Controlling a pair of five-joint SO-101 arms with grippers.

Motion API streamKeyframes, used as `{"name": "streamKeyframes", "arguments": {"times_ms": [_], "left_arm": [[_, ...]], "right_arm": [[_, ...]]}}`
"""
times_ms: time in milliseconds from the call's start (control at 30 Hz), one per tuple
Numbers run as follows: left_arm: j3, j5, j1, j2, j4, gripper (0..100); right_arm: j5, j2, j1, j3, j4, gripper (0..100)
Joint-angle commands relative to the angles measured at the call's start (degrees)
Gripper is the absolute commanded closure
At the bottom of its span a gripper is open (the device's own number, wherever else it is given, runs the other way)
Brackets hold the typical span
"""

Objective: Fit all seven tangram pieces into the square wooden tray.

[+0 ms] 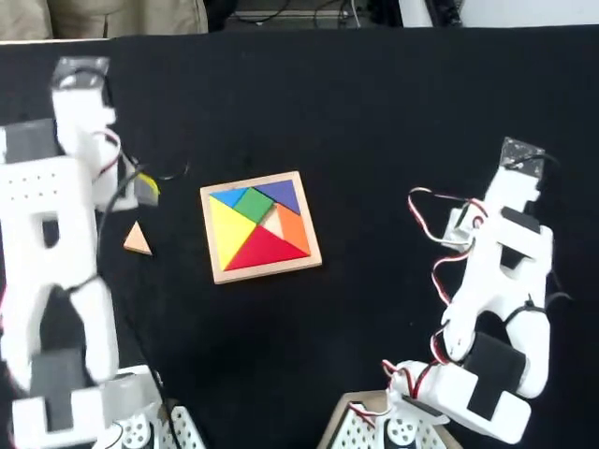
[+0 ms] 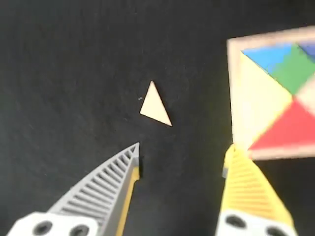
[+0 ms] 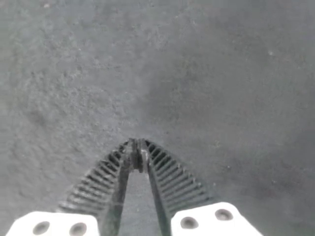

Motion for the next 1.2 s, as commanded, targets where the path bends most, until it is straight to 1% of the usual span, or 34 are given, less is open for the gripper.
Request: {"name": "streamKeyframes", "arguments": {"times_ms": [0,67,133,267,400,467,500,567,633,700,833,1067,1167], "left_arm": [[17.36,12.66,-3.03,-5.1,-15.21,72],[22.55,12.57,-3.3,-4.92,-19.6,72],[25.45,12.48,-3.38,-3.96,-21.89,72],[25.27,11.96,-5.05,1.93,-23.47,72],[20.18,11.96,-5.41,11.96,-25.76,72],[16.4,12.31,-5.41,17.23,-25.85,72],[14.46,12.4,-5.32,19.87,-25.67,72],[11.3,12.4,-5.23,24.7,-25.67,72],[8.57,12.31,-5.41,28.57,-25.67,72],[6.99,12.04,-5.49,30.77,-25.49,72],[6.55,12.4,-5.23,30.51,-25.49,73],[6.55,12.57,-4.88,30.86,-25.49,73],[6.73,15.03,-4.88,30.95,-25.41,73]], "right_arm": [[0.44,-0.57,-2.2,0.57,-0.88,98.7],[0.44,-0.57,-3.43,1.1,-0.88,98.3],[0.35,-0.57,-5.45,1.1,-0.09,97.2],[0.09,-0.66,-11.16,-1.19,4.13,90.0],[0.0,-0.48,-17.14,-6.9,9.49,84.1],[-0.35,-0.13,-20.57,-9.8,12.22,83.9],[-1.67,-0.13,-22.15,-10.68,13.01,83.9],[-4.22,-0.13,-25.14,-10.86,13.19,83.9],[-4.66,-0.04,-27.08,-9.8,13.01,83.9],[-4.66,-0.04,-27.78,-8.04,11.34,83.9],[-4.66,-0.04,-27.6,-5.67,7.47,84.0],[-4.66,-0.04,-27.6,-5.41,7.12,84.0],[-4.66,0.48,-27.6,-5.41,7.03,84.0]]}}
